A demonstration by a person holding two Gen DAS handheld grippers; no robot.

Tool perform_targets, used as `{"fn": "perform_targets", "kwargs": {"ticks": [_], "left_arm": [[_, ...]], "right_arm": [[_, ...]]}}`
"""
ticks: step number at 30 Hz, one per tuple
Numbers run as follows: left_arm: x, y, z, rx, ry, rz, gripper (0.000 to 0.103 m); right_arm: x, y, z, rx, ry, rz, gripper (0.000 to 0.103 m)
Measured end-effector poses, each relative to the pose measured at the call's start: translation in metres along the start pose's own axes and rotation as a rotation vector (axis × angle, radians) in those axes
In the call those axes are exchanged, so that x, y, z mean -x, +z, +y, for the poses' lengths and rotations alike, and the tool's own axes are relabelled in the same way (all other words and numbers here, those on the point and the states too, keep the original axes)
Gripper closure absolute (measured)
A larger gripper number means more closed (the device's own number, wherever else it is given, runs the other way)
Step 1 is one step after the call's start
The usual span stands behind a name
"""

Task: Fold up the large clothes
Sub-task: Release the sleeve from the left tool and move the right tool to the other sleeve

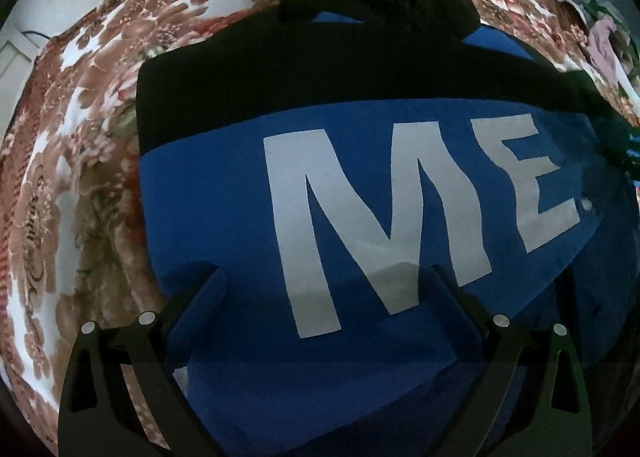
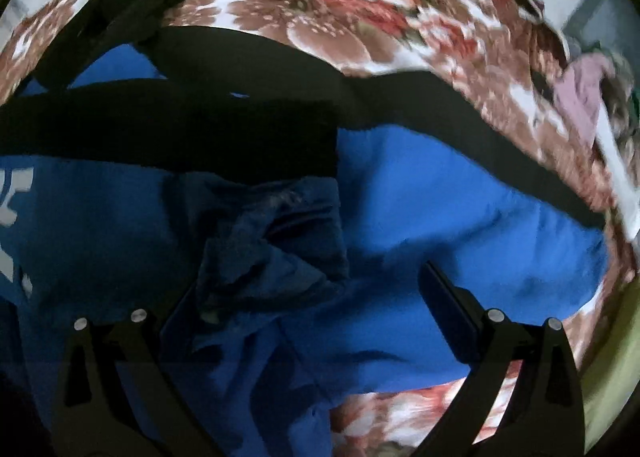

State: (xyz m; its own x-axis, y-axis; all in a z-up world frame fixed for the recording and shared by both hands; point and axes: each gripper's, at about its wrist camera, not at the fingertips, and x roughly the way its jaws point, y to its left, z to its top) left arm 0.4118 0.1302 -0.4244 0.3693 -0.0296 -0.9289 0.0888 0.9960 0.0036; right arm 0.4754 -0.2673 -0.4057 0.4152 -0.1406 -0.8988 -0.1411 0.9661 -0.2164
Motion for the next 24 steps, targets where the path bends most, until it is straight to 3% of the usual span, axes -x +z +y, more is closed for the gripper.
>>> {"fn": "perform_targets", "kwargs": {"ticks": [5,11,14,17,24], "left_arm": [[0.023,0.003,0.008,0.052,-0.022,-0.004,0.006],[0.05,-0.004,0.012,0.183,-0.057,-0.006,0.006],[0.058,-0.004,-0.008,0.203,-0.054,-0.021,0.006],[0.069,-0.002,-0.027,0.302,-0.082,-0.071,0.006],[0.067,0.005,-0.125,0.338,-0.105,-0.095,0.006]], "right_arm": [[0.03,0.005,0.001,-0.1,0.057,0.032,0.005],[0.057,0.001,-0.01,-0.167,0.127,0.017,0.005],[0.054,-0.006,-0.028,-0.171,0.15,0.004,0.005],[0.041,-0.016,-0.052,-0.15,0.164,0.019,0.005],[0.028,-0.037,-0.125,-0.181,0.188,0.036,0.005]]}}
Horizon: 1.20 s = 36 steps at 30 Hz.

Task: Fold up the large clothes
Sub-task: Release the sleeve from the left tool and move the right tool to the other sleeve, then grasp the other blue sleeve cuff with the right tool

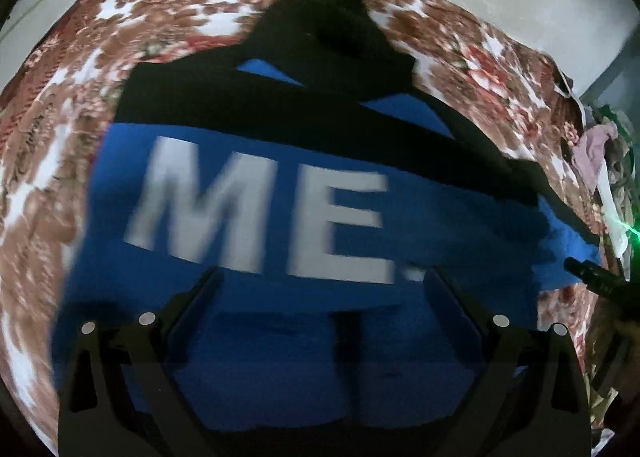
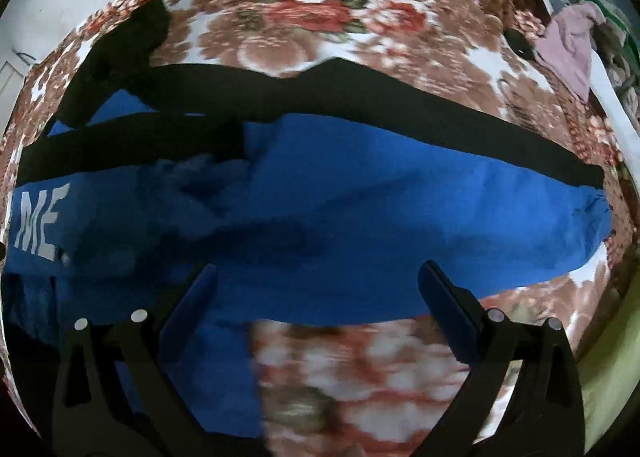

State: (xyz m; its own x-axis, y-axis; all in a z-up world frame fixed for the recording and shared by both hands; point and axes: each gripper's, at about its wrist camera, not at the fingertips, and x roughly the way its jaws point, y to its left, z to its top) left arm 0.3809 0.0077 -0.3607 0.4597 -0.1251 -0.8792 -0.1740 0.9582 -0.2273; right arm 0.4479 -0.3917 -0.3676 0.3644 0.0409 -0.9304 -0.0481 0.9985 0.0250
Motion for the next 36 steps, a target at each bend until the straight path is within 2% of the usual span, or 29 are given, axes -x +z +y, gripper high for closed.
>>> {"fn": "perform_targets", "kwargs": {"ticks": [3,8,11,18,22,28,36], "left_arm": [[-0.01,-0.013,-0.047,-0.056,0.016,0.0,0.006],[-0.024,-0.026,-0.113,-0.14,-0.004,0.017,0.006],[-0.032,-0.029,-0.152,-0.185,-0.015,0.024,0.006],[-0.045,-0.026,-0.211,-0.296,-0.009,0.026,0.006],[-0.056,-0.023,-0.225,-0.288,-0.001,0.041,0.006],[-0.062,-0.022,-0.237,-0.192,-0.039,0.049,0.006],[-0.073,-0.036,-0.251,-0.292,-0.004,0.068,0.006]], "right_arm": [[0.001,-0.001,-0.037,-0.046,0.02,0.011,0.005],[0.003,-0.001,-0.106,-0.092,0.014,0.019,0.005],[0.001,-0.002,-0.15,-0.166,0.049,0.039,0.005],[-0.006,-0.013,-0.249,-0.32,0.054,0.061,0.005],[-0.012,-0.017,-0.297,-0.442,0.133,0.063,0.005],[-0.019,-0.015,-0.343,-0.564,0.165,0.056,0.005],[-0.039,-0.005,-0.375,-0.646,0.246,0.045,0.005]]}}
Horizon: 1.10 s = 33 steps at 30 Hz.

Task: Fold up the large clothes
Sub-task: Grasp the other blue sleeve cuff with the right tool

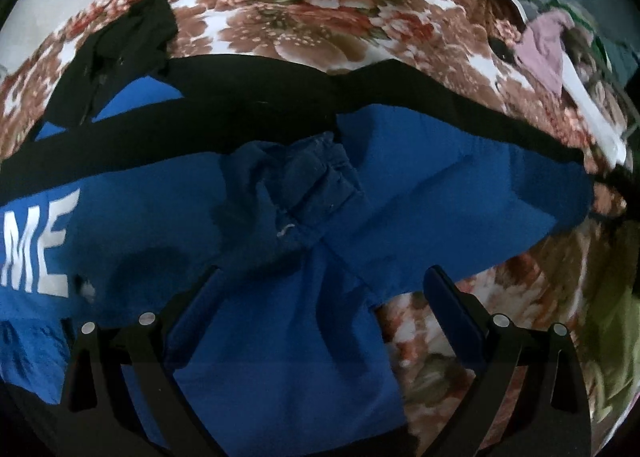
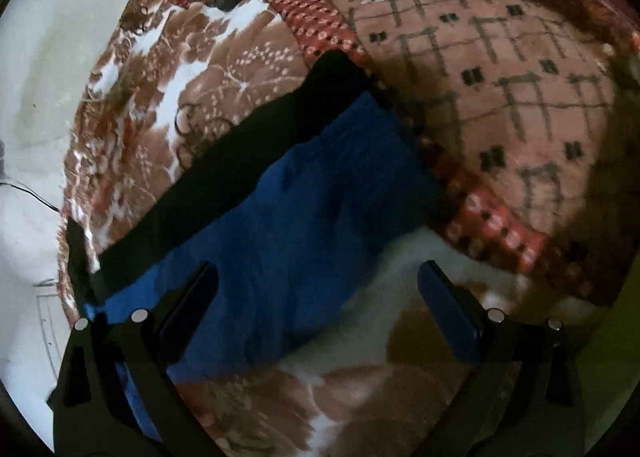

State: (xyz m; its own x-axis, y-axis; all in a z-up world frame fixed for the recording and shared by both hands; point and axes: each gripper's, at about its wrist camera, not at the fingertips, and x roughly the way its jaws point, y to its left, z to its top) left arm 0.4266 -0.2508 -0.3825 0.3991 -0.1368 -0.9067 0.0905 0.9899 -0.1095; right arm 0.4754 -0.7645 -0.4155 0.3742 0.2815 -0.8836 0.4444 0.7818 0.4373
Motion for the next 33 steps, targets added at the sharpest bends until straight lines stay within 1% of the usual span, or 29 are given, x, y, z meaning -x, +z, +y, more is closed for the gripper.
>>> {"fn": "perform_targets", "kwargs": {"ticks": [2,6,8,10,13,14,15,16,18,21,23,27,28,29,30,31,33], "left_arm": [[0.001,-0.004,0.003,-0.009,0.006,0.004,0.006],[0.001,-0.014,0.013,0.01,0.018,0.014,0.006],[0.001,-0.017,0.017,0.024,0.028,0.021,0.006],[0.002,-0.02,0.023,0.042,0.034,0.019,0.006],[0.004,-0.021,0.032,0.062,0.037,0.014,0.006],[0.003,-0.02,0.033,0.066,0.039,0.013,0.006],[0.004,-0.019,0.036,0.072,0.042,0.01,0.006],[0.004,-0.018,0.038,0.076,0.042,0.007,0.006],[0.005,-0.015,0.041,0.085,0.04,-0.005,0.006],[0.004,-0.009,0.046,0.091,0.047,-0.018,0.006],[0.002,-0.006,0.049,0.092,0.052,-0.029,0.006],[-0.01,-0.004,0.052,0.065,0.075,-0.027,0.006],[-0.014,-0.005,0.052,0.056,0.082,-0.021,0.006],[-0.019,-0.007,0.053,0.047,0.086,-0.012,0.006],[-0.026,-0.01,0.052,0.036,0.084,0.004,0.006],[-0.03,-0.013,0.052,0.027,0.084,0.013,0.006],[-0.035,-0.018,0.049,-0.009,0.1,0.006,0.006]], "right_arm": [[-0.005,0.004,0.0,-0.007,-0.001,0.006,0.005],[-0.011,0.012,-0.001,-0.031,0.007,-0.001,0.006],[-0.015,0.016,-0.003,-0.048,-0.022,0.007,0.019],[-0.016,0.019,-0.005,-0.05,-0.057,0.012,0.043],[-0.013,0.021,-0.007,-0.053,-0.046,0.022,0.061],[-0.012,0.021,-0.005,-0.048,-0.048,0.024,0.063],[-0.011,0.021,-0.003,-0.04,-0.045,0.025,0.071],[-0.011,0.021,0.002,-0.021,-0.045,0.025,0.076],[-0.008,0.021,0.014,0.02,-0.07,0.012,0.081],[0.0,0.022,0.024,0.019,-0.086,-0.018,0.083],[0.012,0.021,0.037,0.043,-0.083,-0.053,0.083],[0.042,0.016,0.081,0.148,-0.039,-0.115,0.083],[0.051,0.012,0.097,0.176,-0.027,-0.136,0.084],[0.057,0.01,0.108,0.197,-0.035,-0.154,0.084],[0.065,0.005,0.127,0.244,-0.055,-0.183,0.085],[0.069,0.002,0.139,0.269,-0.052,-0.193,0.086],[0.074,-0.008,0.169,0.313,-0.026,-0.2,0.086]]}}
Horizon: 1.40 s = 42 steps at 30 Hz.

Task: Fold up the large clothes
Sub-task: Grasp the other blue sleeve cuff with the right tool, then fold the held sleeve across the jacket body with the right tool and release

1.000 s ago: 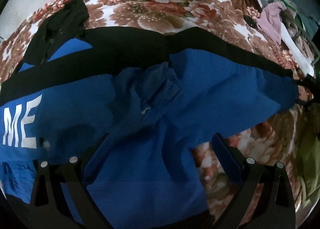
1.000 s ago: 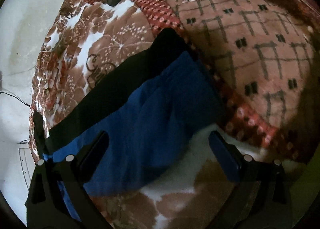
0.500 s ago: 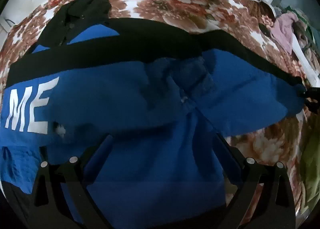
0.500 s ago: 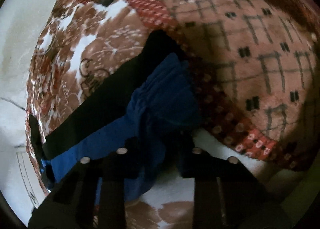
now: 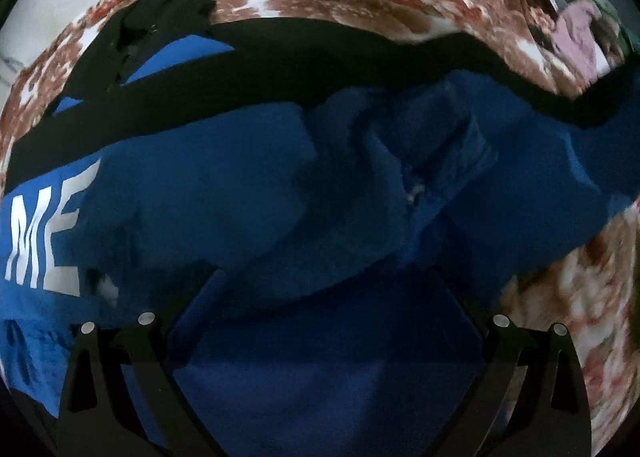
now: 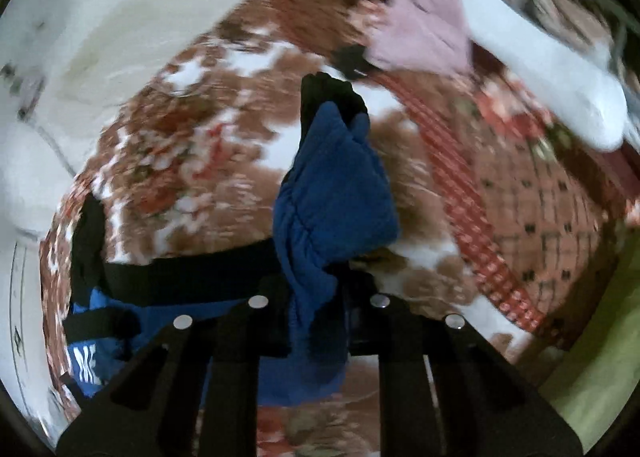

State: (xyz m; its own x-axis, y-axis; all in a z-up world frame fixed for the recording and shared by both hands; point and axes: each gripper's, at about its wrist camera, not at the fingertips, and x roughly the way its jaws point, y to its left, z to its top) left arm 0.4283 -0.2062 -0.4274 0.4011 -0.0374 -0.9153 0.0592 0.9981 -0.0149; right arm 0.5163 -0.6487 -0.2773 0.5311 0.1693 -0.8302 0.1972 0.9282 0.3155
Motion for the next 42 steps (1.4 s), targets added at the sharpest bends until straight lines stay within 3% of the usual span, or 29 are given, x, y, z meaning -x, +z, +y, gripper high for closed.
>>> {"fn": "perform_targets", "kwargs": {"ticks": [5,17,22,25,27,33,36,42], "left_arm": [[-0.006,-0.01,-0.007,-0.078,0.021,-0.035,0.006],[-0.009,-0.021,-0.011,-0.111,0.045,-0.126,0.005],[-0.008,-0.019,-0.012,-0.111,0.046,-0.107,0.005],[0.001,-0.019,-0.004,-0.117,-0.018,-0.07,0.006],[0.014,-0.027,0.0,-0.18,-0.046,-0.046,0.006],[0.054,-0.083,0.035,-0.393,0.069,-0.057,0.005],[0.067,-0.117,0.069,-0.446,0.108,-0.04,0.005],[0.087,-0.151,0.13,-0.331,0.07,-0.016,0.005]], "right_arm": [[0.003,-0.003,0.078,0.073,0.117,0.011,0.086],[-0.015,-0.037,0.293,0.265,0.315,0.085,0.086],[-0.023,-0.071,0.389,0.406,0.344,0.117,0.086],[-0.034,-0.097,0.437,0.469,0.366,0.153,0.086],[-0.043,-0.118,0.472,0.512,0.384,0.184,0.086],[-0.071,-0.168,0.547,0.604,0.408,0.248,0.086],[-0.095,-0.19,0.569,0.619,0.398,0.292,0.086],[-0.162,-0.248,0.589,0.644,0.325,0.422,0.085]]}}
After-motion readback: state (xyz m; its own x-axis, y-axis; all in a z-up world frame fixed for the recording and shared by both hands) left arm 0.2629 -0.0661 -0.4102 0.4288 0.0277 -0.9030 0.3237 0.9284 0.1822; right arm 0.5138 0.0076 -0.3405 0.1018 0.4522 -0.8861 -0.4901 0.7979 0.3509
